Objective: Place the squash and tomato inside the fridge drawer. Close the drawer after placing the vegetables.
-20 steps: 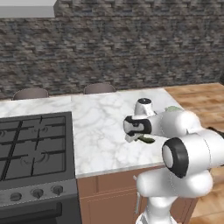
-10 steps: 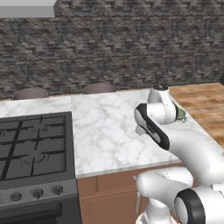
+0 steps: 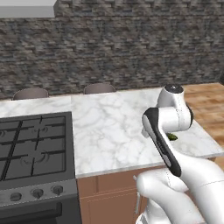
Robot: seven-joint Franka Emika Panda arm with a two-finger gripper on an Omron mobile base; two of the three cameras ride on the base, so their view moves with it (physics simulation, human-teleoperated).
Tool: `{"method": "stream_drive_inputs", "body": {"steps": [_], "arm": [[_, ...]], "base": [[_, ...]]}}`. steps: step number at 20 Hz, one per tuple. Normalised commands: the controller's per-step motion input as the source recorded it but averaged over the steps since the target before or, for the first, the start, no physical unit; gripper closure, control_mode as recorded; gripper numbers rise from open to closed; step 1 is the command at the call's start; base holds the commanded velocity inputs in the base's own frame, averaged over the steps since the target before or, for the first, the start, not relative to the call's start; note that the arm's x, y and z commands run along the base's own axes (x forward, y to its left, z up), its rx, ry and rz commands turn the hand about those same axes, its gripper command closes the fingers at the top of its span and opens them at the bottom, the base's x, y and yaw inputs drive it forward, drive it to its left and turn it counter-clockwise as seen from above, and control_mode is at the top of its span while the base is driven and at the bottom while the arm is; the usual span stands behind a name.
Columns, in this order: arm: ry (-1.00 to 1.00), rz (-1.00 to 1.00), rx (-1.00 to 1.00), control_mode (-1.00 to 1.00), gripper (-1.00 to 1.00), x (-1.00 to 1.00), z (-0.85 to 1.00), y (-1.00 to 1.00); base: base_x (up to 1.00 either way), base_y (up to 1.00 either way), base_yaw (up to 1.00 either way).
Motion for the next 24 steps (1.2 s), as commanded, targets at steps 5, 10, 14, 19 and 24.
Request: {"method": "stream_drive_inputs", "body": {"steps": [5,10,14,19,24], "arm": [[0.00,0.01,-0.02,-1.00,1.00,0.00,0.00,0.09],[-0.11,-0.05,0.00,-1.00,1.00,-0.30,0.01,-0.07],[-0.11,-0.10,0.01,1.00,1.00,-0.43,0.08,-0.19],[0.00,0.00,0.00,1.00,1.00,0.00,0.00,0.00],[0.00,0.00,0.00,1.00,1.00,0.00,0.00,0.00]], "base": [[0.00,0.00,0.00],[0.00,0.00,0.00],[-0.16,-0.10,-0.05],[-0.72,-0.55,-0.29],[-0.55,-0.67,-0.52]]}}
